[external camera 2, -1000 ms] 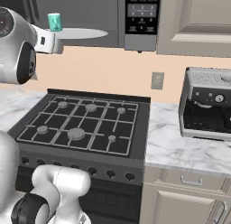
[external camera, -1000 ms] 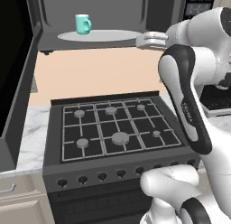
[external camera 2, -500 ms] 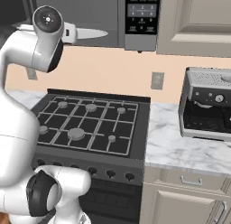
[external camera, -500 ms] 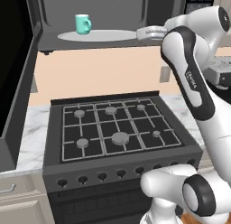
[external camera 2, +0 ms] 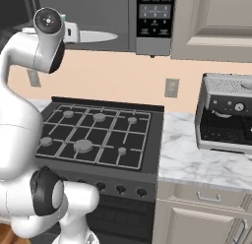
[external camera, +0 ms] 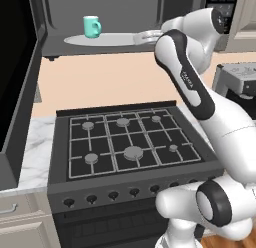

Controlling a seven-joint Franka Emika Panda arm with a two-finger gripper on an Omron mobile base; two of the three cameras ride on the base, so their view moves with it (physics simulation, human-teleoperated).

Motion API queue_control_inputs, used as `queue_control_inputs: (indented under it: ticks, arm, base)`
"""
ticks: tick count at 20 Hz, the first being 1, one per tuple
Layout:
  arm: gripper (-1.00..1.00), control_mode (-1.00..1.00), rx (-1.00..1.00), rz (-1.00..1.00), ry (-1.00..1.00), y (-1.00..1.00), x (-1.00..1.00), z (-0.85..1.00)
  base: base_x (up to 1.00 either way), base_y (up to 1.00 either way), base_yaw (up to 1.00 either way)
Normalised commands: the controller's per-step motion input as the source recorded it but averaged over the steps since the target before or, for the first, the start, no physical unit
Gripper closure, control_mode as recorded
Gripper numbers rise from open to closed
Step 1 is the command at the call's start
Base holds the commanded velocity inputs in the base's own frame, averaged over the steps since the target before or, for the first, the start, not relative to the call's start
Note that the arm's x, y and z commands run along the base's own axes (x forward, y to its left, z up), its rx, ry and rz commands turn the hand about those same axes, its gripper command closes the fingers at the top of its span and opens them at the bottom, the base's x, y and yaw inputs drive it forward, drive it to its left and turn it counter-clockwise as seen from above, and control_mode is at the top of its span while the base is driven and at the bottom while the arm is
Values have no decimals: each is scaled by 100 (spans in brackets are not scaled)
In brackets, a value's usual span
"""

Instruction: Pick the cup of tea, navigate to the dining table, and place it on the saucer.

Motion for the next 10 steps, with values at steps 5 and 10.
queue_control_inputs:
  ticks: [5,10]
  arm:
    - [-100,-100,-7,0,6,19,36,8]
    - [-100,-100,-13,-3,4,31,32,6]
  base:
    - [0,0,0]
    - [0,0,0]
